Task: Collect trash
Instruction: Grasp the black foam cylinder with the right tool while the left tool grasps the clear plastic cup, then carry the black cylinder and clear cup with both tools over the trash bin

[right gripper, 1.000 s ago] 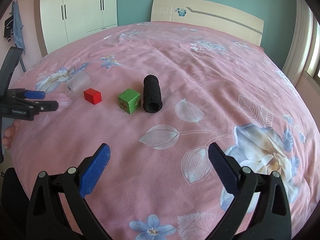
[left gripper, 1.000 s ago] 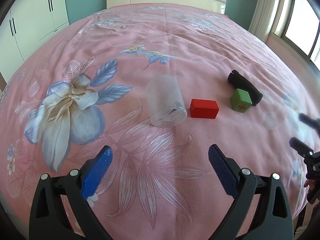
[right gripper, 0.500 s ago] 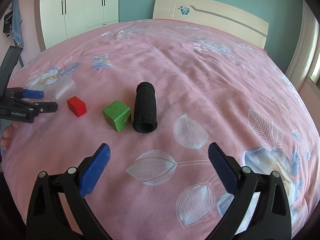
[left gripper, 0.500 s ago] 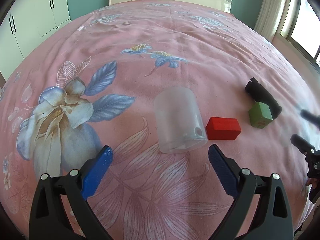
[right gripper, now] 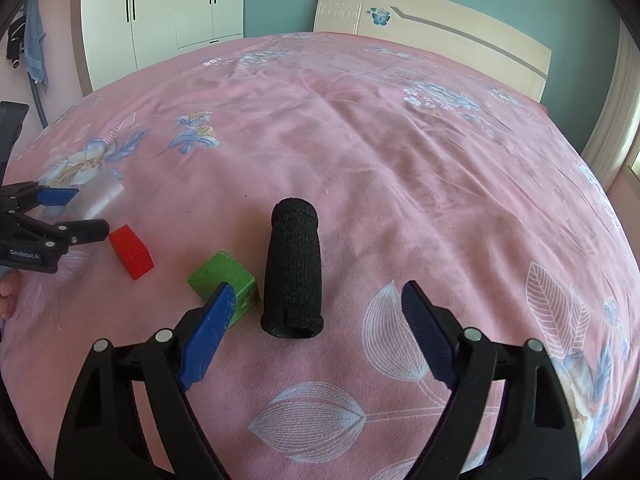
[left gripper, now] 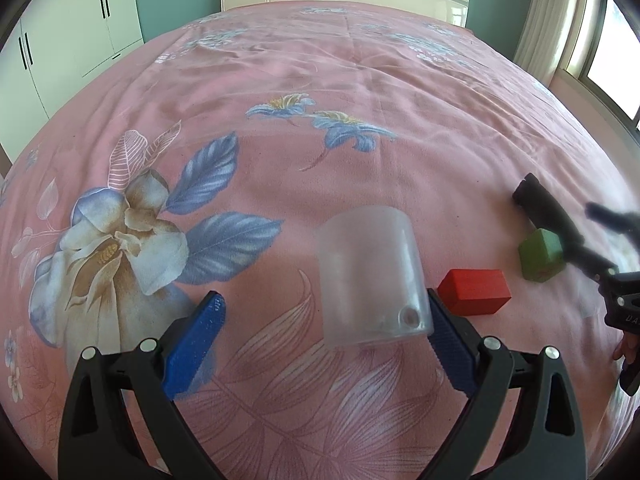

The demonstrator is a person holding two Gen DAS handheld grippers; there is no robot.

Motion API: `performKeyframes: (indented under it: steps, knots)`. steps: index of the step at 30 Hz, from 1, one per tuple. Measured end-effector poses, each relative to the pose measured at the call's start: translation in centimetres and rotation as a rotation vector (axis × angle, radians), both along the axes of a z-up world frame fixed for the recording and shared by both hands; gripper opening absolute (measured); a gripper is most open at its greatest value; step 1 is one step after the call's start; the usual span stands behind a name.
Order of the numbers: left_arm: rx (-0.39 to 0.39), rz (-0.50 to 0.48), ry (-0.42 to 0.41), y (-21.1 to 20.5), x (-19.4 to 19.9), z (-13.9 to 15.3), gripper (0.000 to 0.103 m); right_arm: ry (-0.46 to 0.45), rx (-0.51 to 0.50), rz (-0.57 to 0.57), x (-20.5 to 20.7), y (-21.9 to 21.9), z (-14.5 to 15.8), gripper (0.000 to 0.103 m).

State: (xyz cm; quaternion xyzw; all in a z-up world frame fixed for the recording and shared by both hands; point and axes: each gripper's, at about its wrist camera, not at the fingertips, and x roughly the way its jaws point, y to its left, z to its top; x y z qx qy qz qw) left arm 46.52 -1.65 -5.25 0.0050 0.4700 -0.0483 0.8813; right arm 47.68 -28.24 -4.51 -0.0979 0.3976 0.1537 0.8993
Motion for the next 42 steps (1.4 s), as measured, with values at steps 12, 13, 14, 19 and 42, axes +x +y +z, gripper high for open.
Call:
performKeyframes:
  steps: [12, 13, 14, 19, 42]
  knots:
    - [0.035, -0.009, 0.003, 0.0, 1.3, -0.7, 0.098, 0.070, -0.022, 0.057, 2.1, 1.2, -1.5, 0.049]
    - [0.038, -0.008, 0.004, -0.1, 1.5, -0.7, 0.098, 0.077, -0.031, 0.065, 2.3, 1.6, -1.8, 0.048]
    - [0.040, -0.007, 0.001, -0.1, 1.5, -0.6, 0.098, 0.074, -0.036, 0.067, 2.5, 1.9, -1.9, 0.044]
    - [0.068, -0.017, -0.011, -0.5, 2.1, -0.6, 0.097, 0.088, -0.028, 0.077, 3.5, 2.6, -2.1, 0.033]
    - [0.070, -0.039, -0.035, 0.4, -1.1, 1.4, 0.049, 0.080, 0.047, 0.040, -0.9, -1.1, -0.2, 0.032]
